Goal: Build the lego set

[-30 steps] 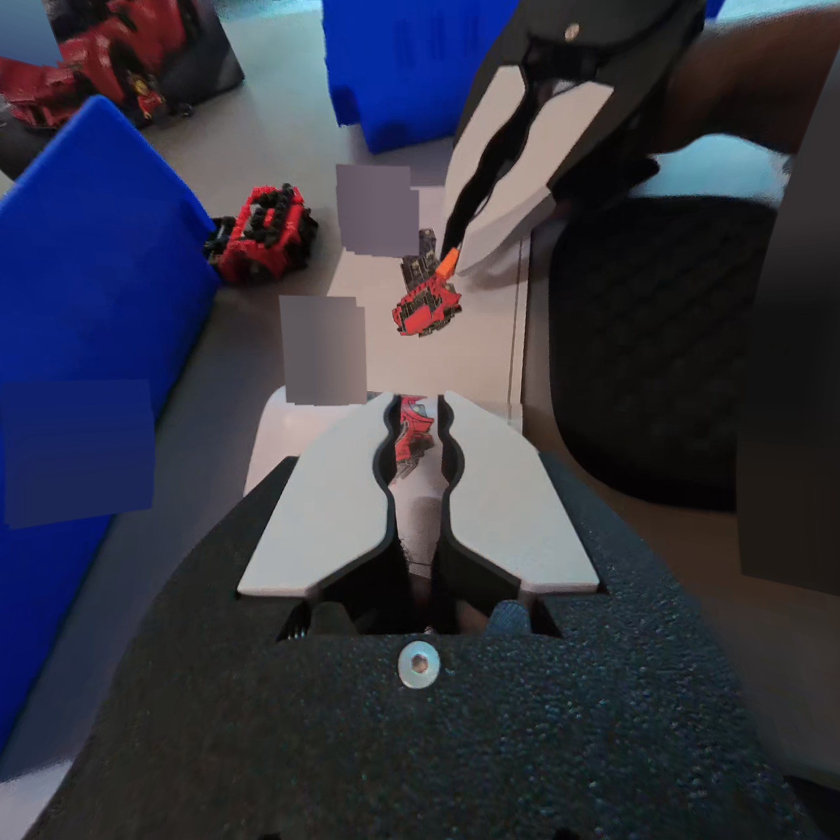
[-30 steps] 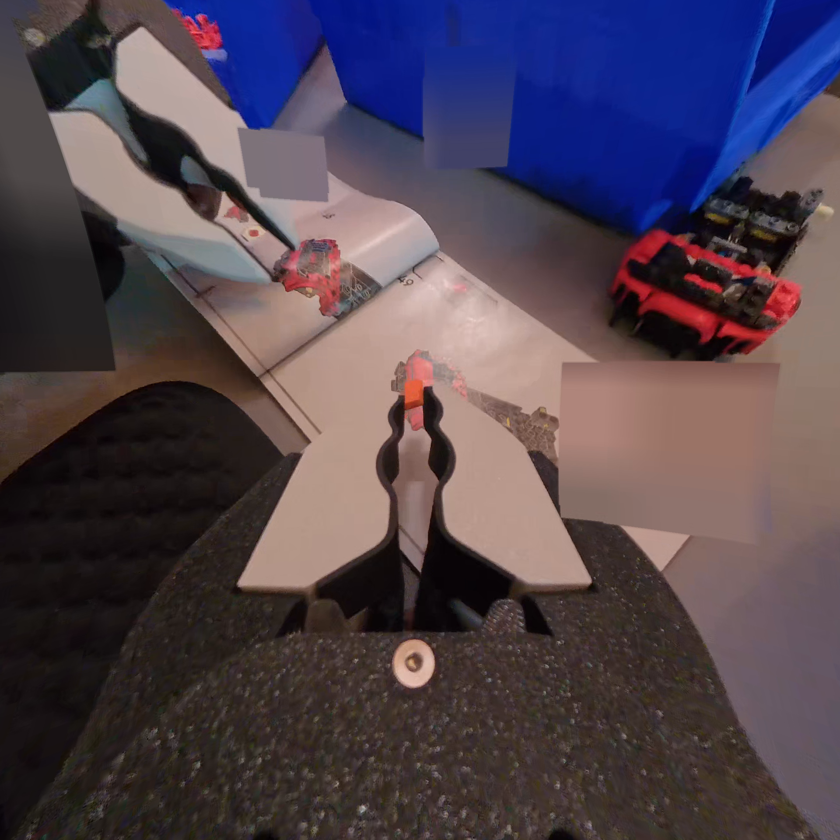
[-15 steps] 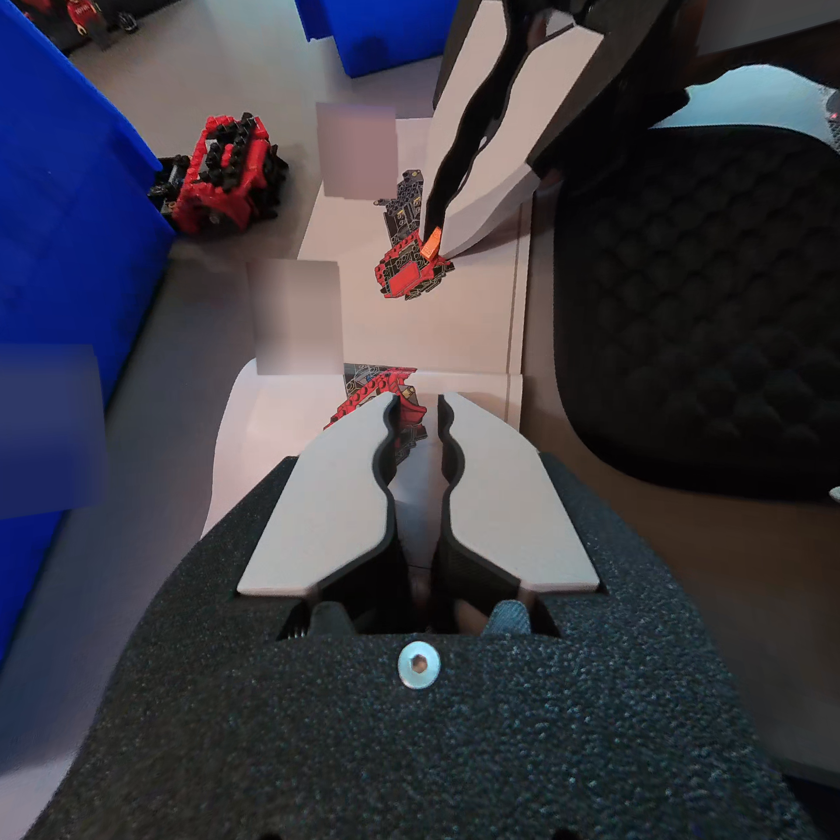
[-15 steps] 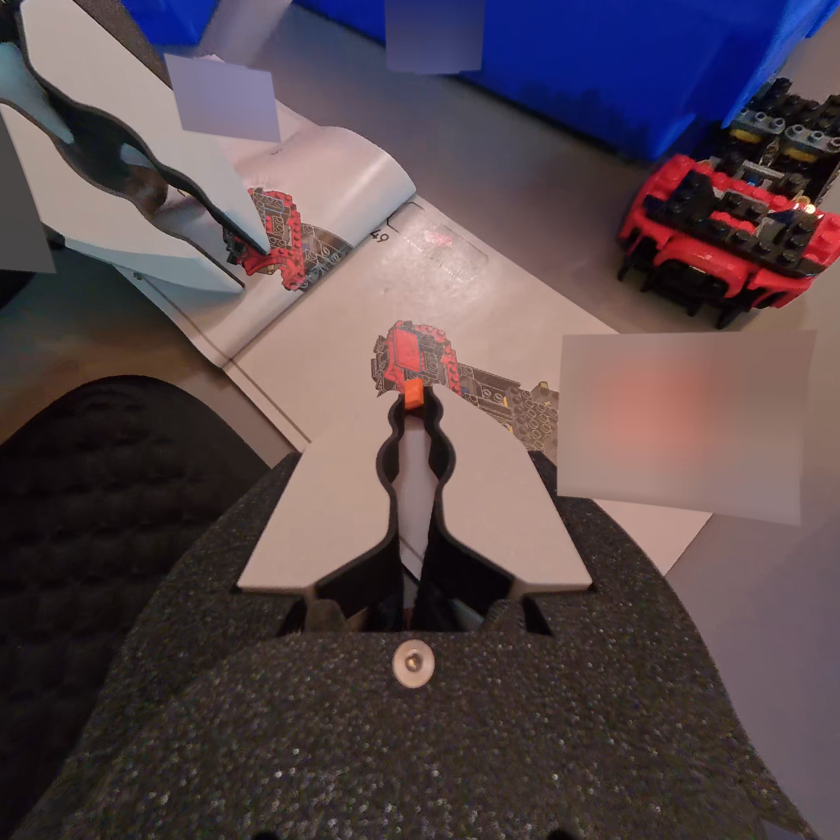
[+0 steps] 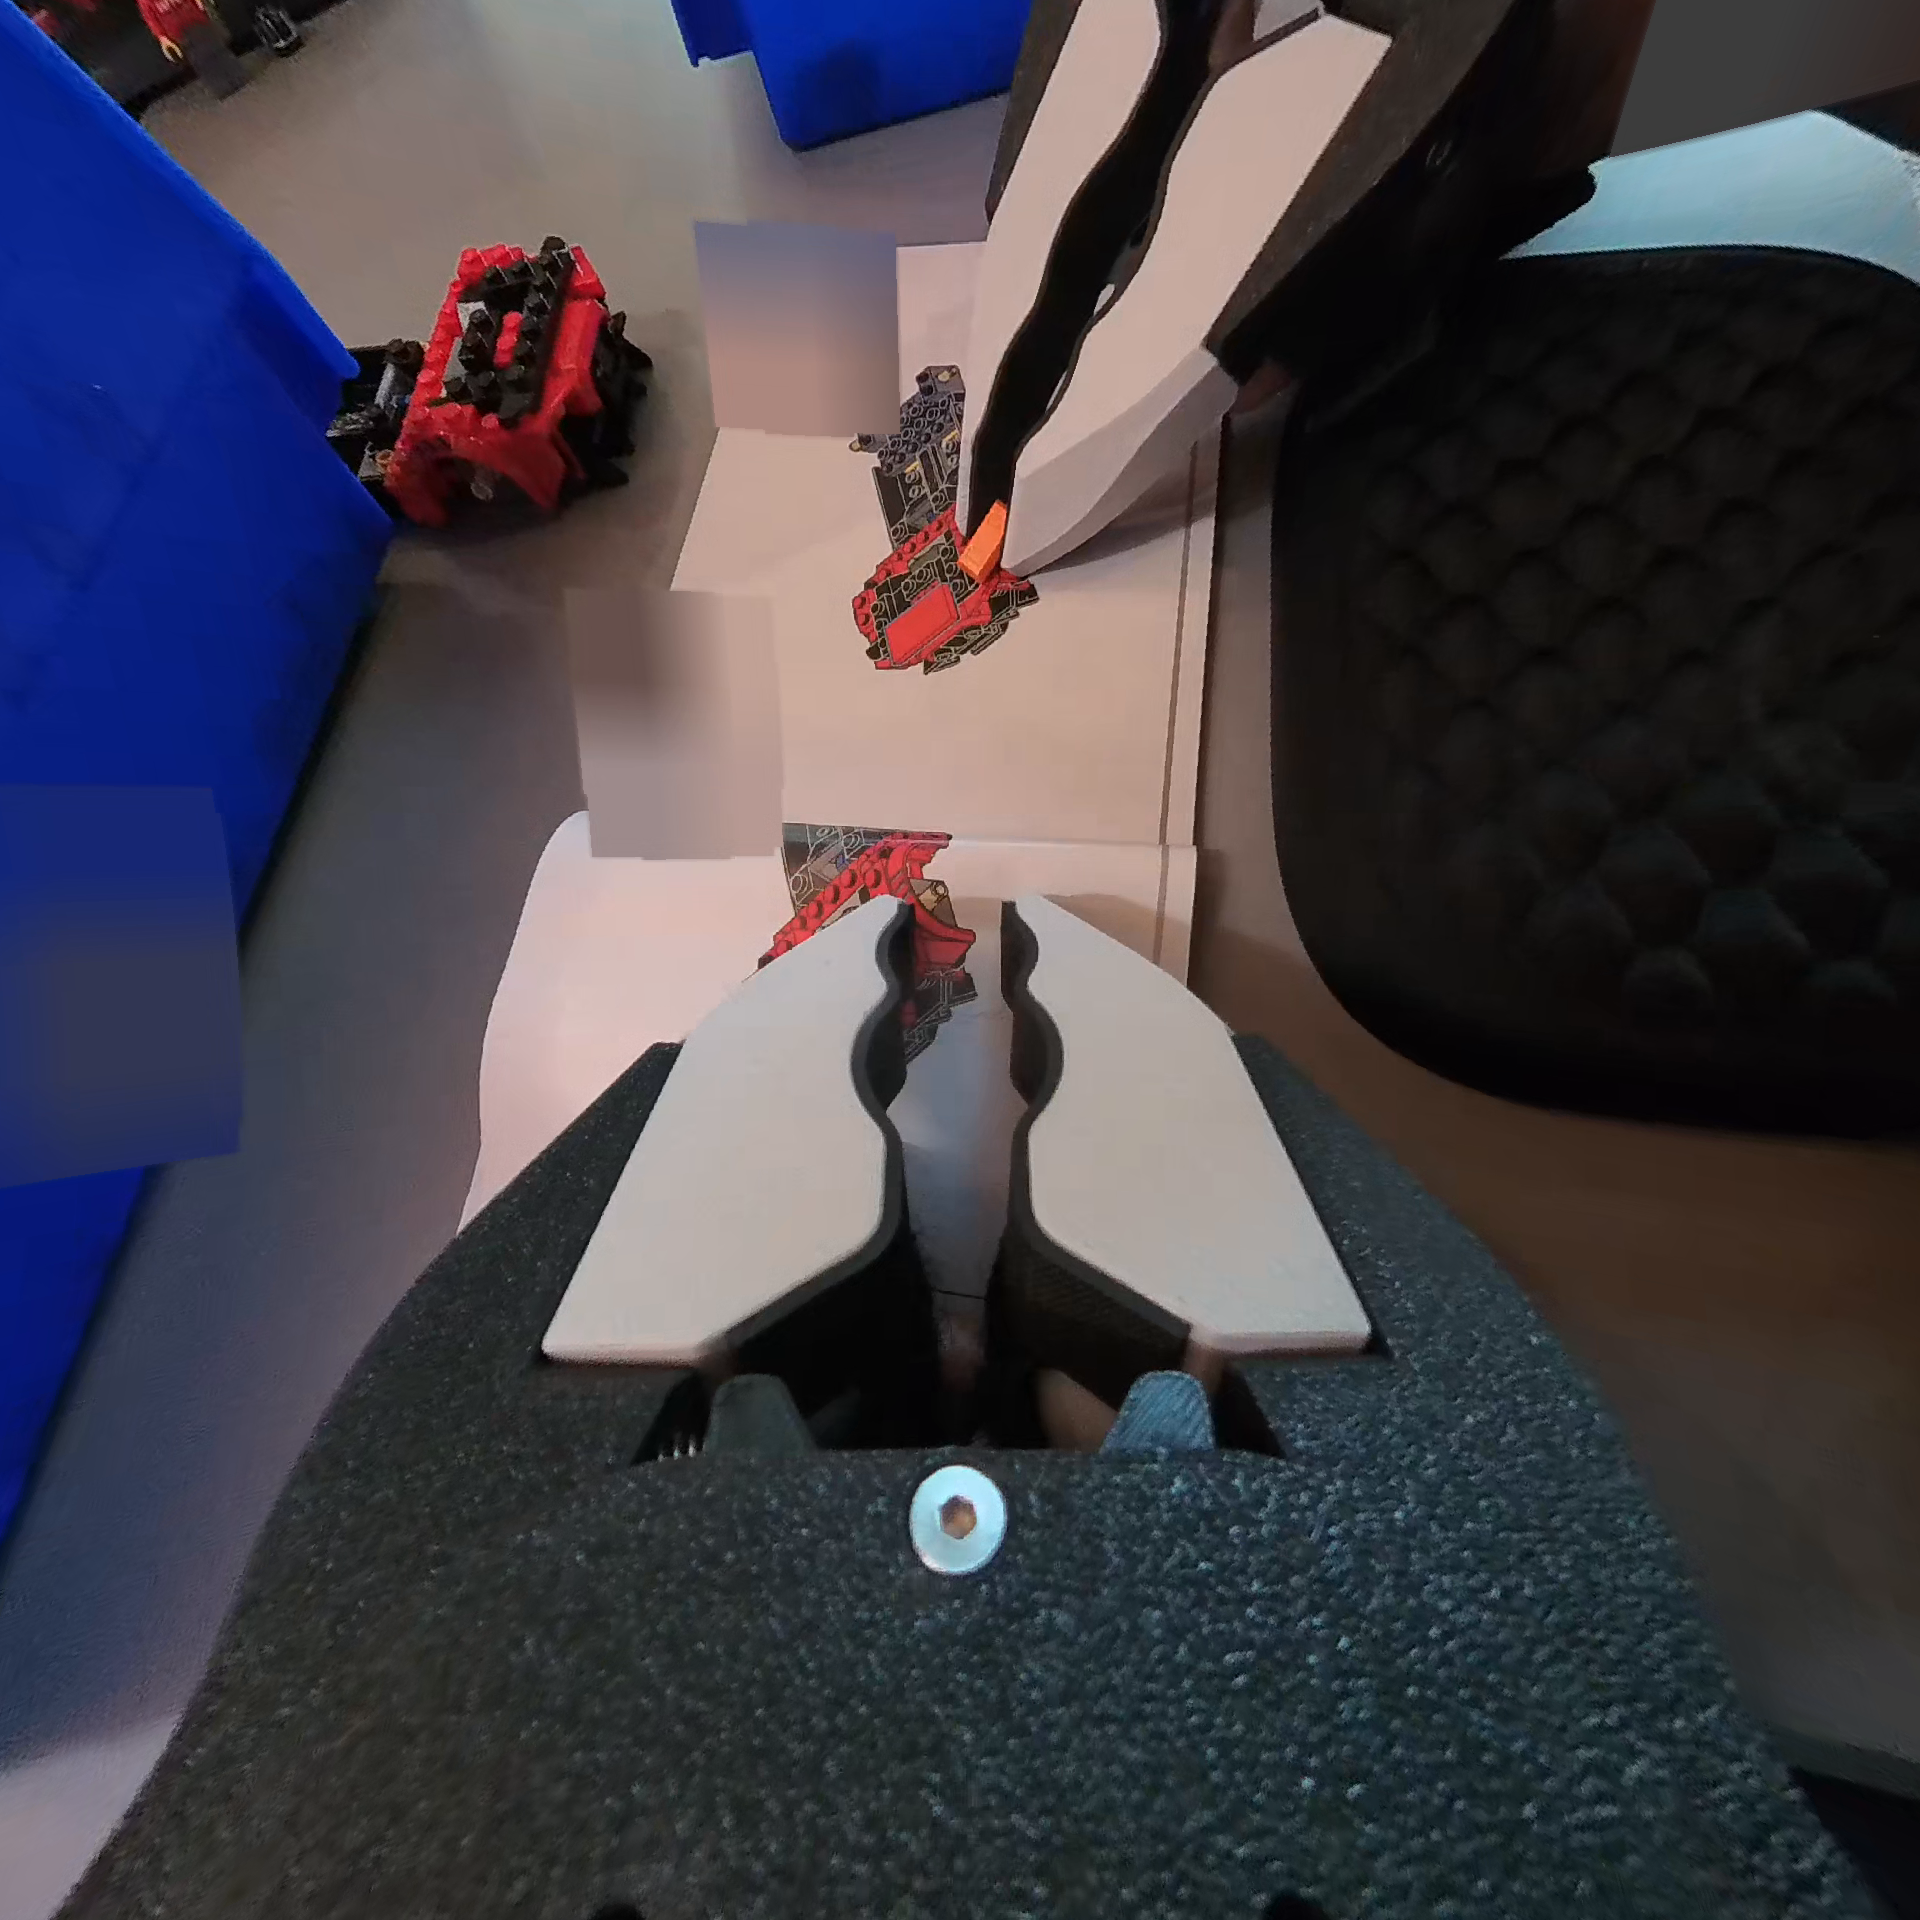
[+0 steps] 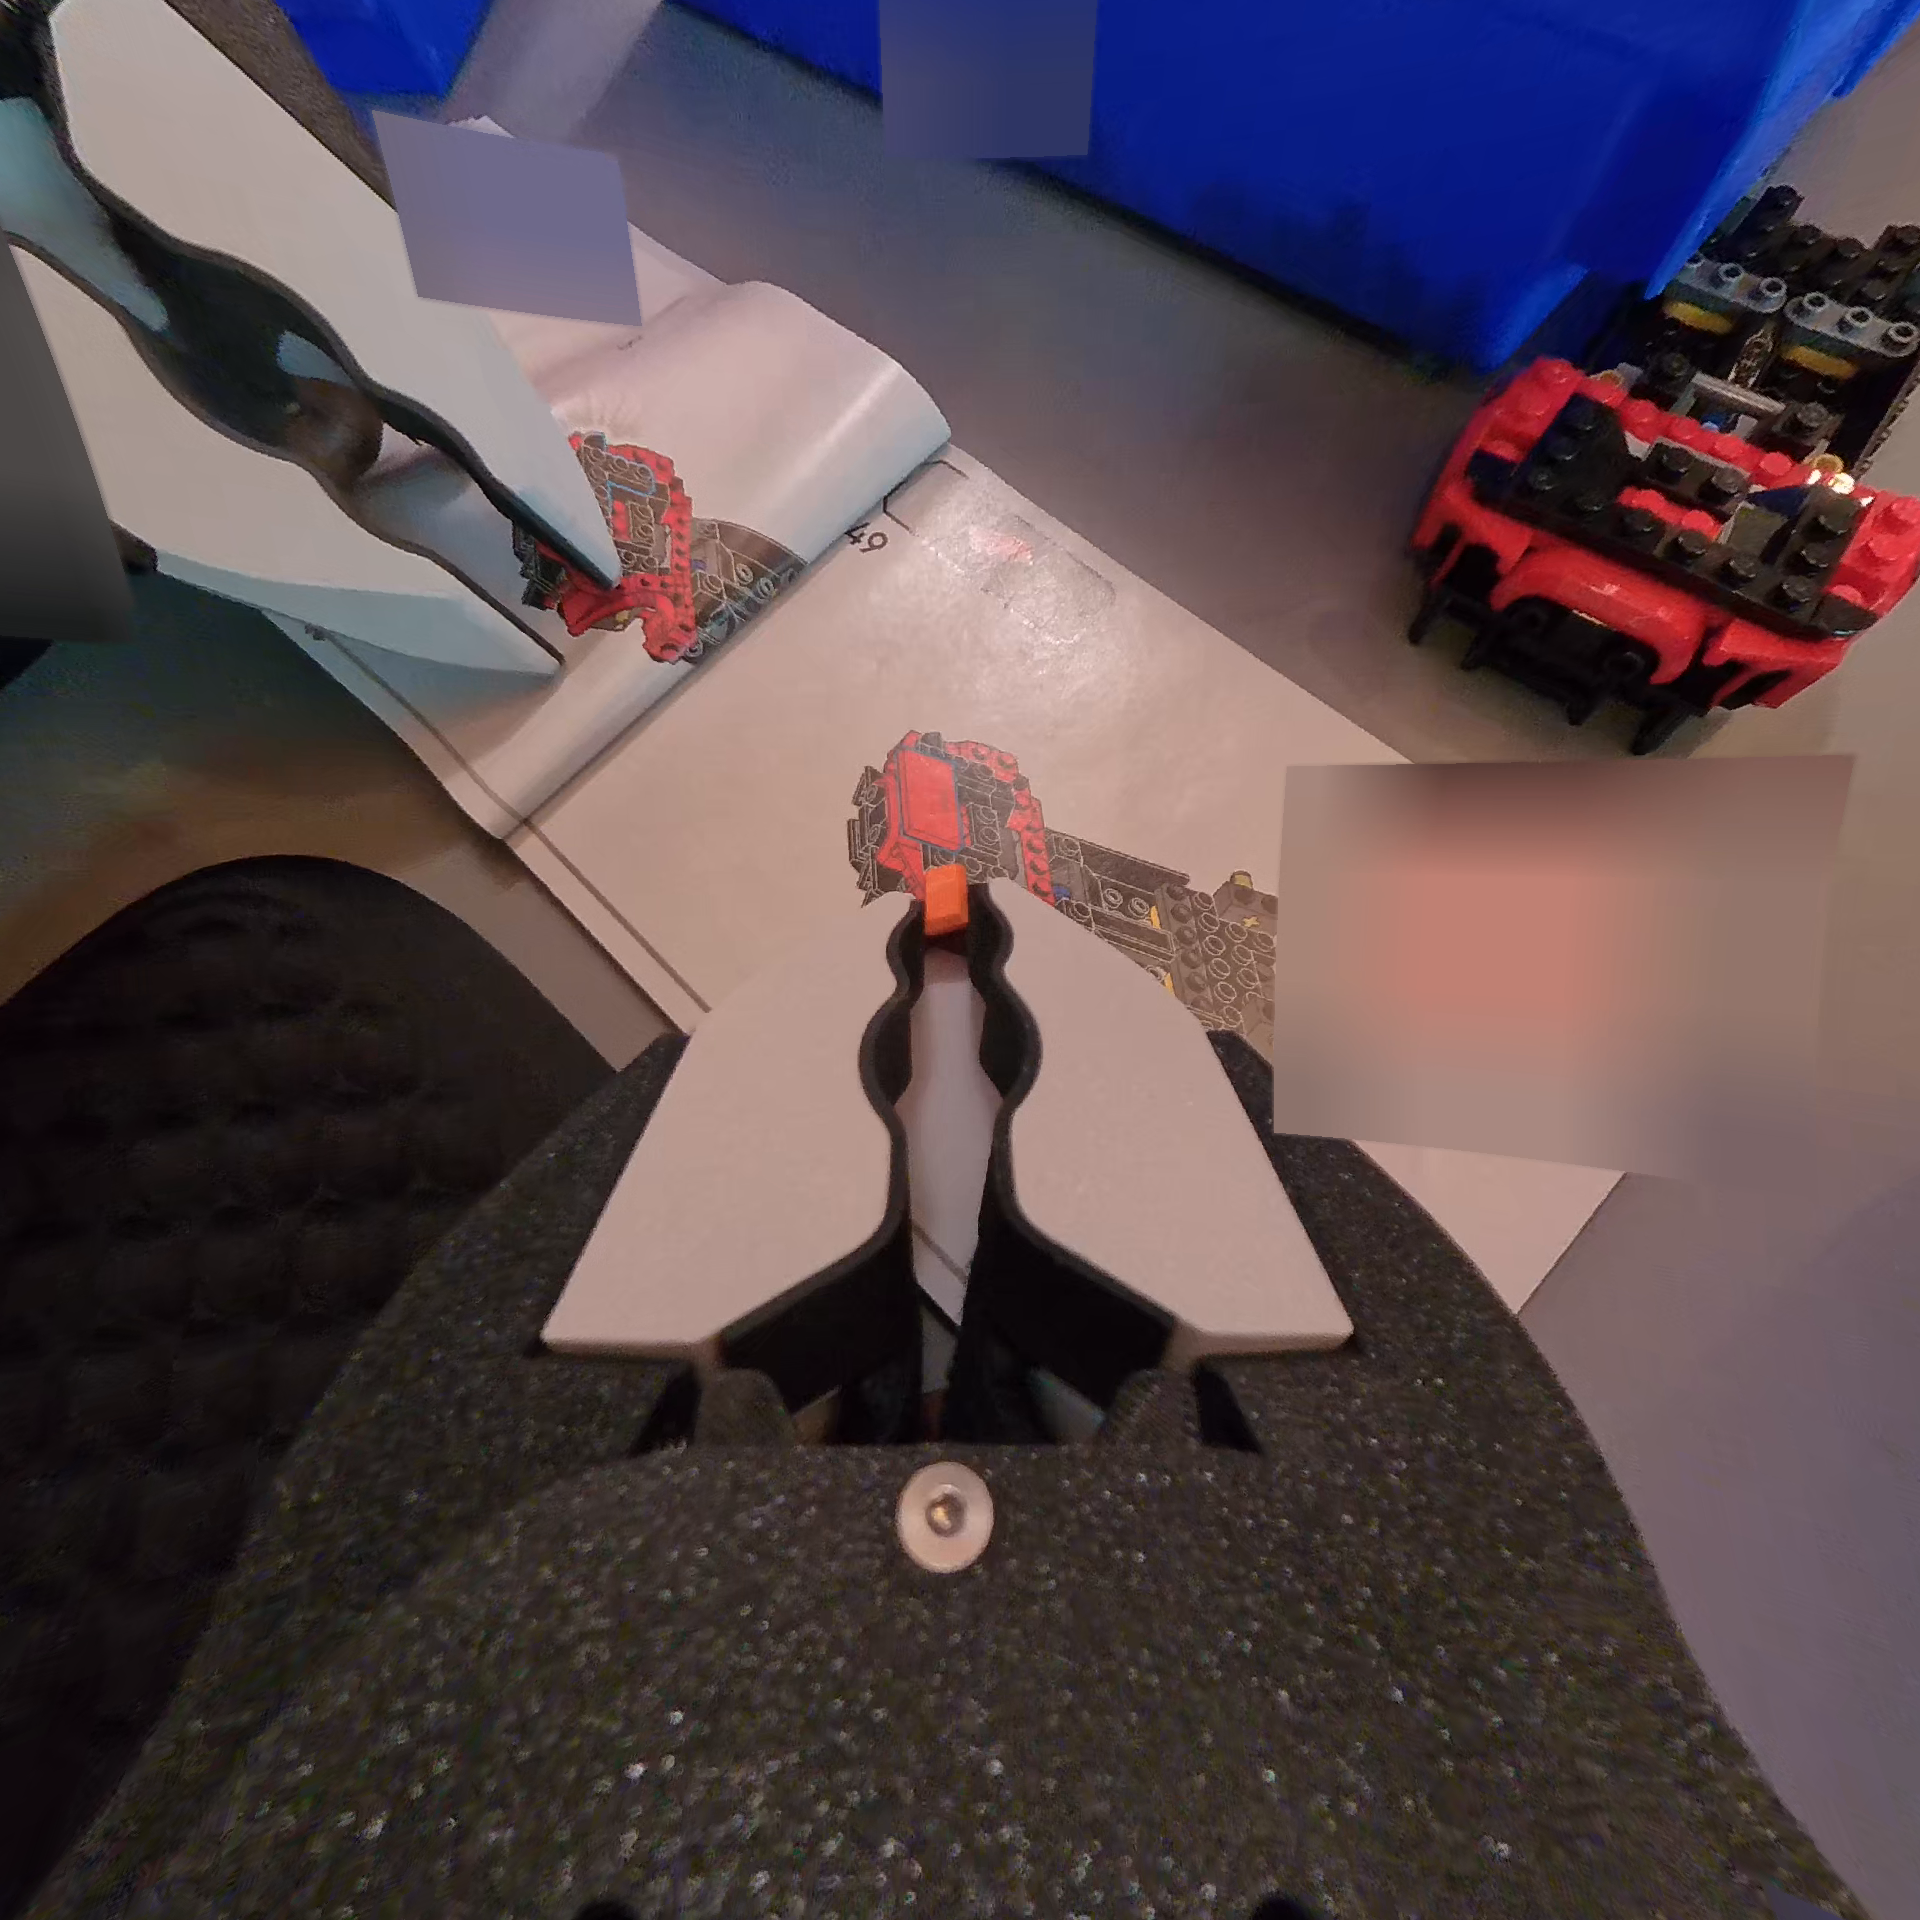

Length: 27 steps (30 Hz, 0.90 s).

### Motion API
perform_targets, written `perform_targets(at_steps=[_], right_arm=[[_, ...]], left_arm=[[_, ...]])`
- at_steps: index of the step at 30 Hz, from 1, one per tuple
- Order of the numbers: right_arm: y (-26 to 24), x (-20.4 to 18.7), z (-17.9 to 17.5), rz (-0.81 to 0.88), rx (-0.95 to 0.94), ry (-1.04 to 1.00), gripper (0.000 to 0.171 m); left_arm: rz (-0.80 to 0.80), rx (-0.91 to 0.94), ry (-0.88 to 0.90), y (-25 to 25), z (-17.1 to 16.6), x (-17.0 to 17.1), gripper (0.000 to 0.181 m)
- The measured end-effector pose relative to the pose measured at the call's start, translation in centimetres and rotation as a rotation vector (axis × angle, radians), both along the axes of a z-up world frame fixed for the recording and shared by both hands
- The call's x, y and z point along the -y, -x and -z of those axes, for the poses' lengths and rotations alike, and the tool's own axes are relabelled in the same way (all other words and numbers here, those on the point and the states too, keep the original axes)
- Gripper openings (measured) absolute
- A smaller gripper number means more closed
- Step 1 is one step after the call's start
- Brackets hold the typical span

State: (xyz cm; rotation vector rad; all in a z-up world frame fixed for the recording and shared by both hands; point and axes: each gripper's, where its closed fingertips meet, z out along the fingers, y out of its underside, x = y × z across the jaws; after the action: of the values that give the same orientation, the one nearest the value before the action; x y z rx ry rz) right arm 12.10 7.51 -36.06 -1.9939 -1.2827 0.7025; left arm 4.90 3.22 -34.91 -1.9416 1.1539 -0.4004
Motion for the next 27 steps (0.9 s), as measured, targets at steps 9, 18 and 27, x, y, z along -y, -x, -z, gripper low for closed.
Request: perform_targets(at_steps=[9, 18, 27], right_arm=[[0.4, -1.0, -1.2, 0.026, -0.11, 0.059, 0.008], [1.7, -4.7, -0.1, 0.048, 0.002, 0.014, 0.007], [1.3, -5.2, 0.0, 0.104, 0.011, 0.008, 0.015]], left_arm=[[0.002, -0.006, -0.001, 0.0, 0.1, 0.0, 0.015], [0.001, -0.009, 0.002, 0.0, 0.1, 0.0, 0.015], [0.005, -0.021, -0.005, 0.0, 0.2, 0.1, 0.014]])
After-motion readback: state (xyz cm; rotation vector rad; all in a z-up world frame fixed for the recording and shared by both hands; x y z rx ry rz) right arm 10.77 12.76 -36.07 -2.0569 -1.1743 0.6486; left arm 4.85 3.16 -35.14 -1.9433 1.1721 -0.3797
